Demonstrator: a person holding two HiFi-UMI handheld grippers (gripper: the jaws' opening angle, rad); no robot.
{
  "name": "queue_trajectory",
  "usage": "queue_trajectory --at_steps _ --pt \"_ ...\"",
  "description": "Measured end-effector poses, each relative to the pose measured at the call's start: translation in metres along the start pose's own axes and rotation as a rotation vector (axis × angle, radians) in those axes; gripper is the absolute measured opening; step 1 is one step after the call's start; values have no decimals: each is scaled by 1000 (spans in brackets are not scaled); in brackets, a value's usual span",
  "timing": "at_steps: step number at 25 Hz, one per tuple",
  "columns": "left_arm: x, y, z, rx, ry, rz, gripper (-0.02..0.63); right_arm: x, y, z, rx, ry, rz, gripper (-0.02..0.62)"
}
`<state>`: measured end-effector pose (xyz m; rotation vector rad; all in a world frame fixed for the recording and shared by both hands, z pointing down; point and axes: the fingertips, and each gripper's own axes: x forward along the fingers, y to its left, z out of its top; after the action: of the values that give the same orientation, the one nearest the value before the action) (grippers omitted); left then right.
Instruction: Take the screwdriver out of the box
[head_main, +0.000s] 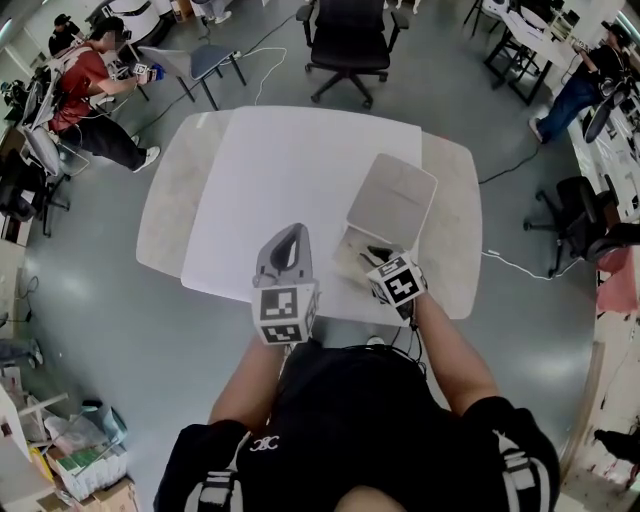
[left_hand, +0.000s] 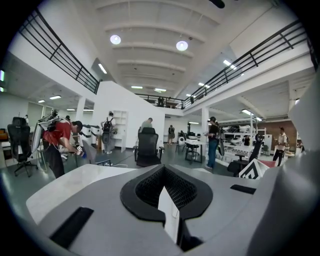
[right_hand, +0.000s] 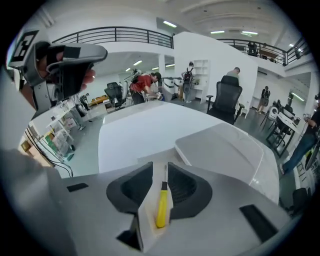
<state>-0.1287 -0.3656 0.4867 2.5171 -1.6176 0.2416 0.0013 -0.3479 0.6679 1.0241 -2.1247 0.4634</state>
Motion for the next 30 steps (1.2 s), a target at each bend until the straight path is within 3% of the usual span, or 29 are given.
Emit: queue_trajectory --at_steps 15,25,26,28,30 --pt "-8 34 -14 -24 32 60 14 55 -14 -46 -26 285 61 89" --pt "-9 50 -23 -10 45 63 14 78 3 -60 -44 396 123 92" --pt "-8 49 -23 -11 44 63 14 78 4 -63 -47 421 121 92" --pt "-7 48 -22 -16 48 61 14 71 -10 -77 -78 525 38 92" --pt "-5 47 -23 -15 52 56 14 70 -17 -80 -100 549 -6 69"
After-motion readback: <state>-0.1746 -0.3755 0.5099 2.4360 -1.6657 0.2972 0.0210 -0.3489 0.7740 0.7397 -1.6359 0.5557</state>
